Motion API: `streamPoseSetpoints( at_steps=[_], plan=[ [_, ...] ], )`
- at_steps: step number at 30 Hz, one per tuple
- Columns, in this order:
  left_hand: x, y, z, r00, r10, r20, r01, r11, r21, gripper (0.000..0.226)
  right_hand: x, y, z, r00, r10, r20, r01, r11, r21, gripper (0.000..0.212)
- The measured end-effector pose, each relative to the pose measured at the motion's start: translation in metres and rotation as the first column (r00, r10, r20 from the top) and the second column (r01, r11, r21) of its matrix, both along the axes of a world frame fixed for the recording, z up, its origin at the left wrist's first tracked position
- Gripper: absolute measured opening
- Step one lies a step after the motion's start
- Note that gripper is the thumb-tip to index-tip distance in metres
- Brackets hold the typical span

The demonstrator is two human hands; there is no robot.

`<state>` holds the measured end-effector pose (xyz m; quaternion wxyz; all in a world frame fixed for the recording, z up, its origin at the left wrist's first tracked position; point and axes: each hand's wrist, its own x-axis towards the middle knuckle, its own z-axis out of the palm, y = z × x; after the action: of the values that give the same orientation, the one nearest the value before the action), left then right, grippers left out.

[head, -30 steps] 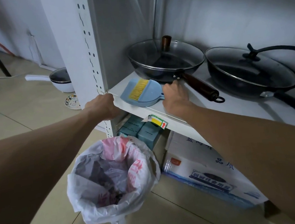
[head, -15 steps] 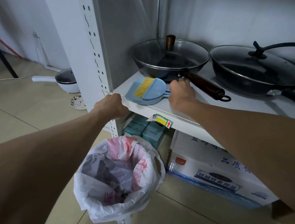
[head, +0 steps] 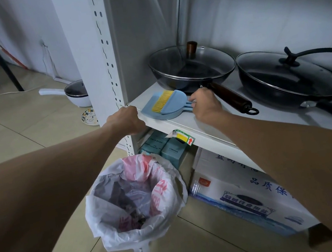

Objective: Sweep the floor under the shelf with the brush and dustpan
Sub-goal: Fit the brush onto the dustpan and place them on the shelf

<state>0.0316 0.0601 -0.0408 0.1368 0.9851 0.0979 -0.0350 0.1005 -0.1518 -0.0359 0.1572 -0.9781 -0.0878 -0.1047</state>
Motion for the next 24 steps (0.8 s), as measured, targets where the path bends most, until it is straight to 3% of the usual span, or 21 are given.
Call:
streamPoseSetpoints(
  at_steps=[12,24],
  plan=[
    [-0.011,-0.004,0.001,1.000,0.012,-0.016,-0.013,0.998,-0.063,0.054,0.000,-0.002,-0.003,0.997,0.061,-0.055,-0.055,0.992,0.113,0.033],
    [-0.015,-0.013,0.002,1.000,-0.020,-0.013,0.020,0.999,-0.032,0.051,-0.009,-0.008,-0.002,1.000,0.005,-0.019,-0.004,1.000,0.021,0.022]
  ],
)
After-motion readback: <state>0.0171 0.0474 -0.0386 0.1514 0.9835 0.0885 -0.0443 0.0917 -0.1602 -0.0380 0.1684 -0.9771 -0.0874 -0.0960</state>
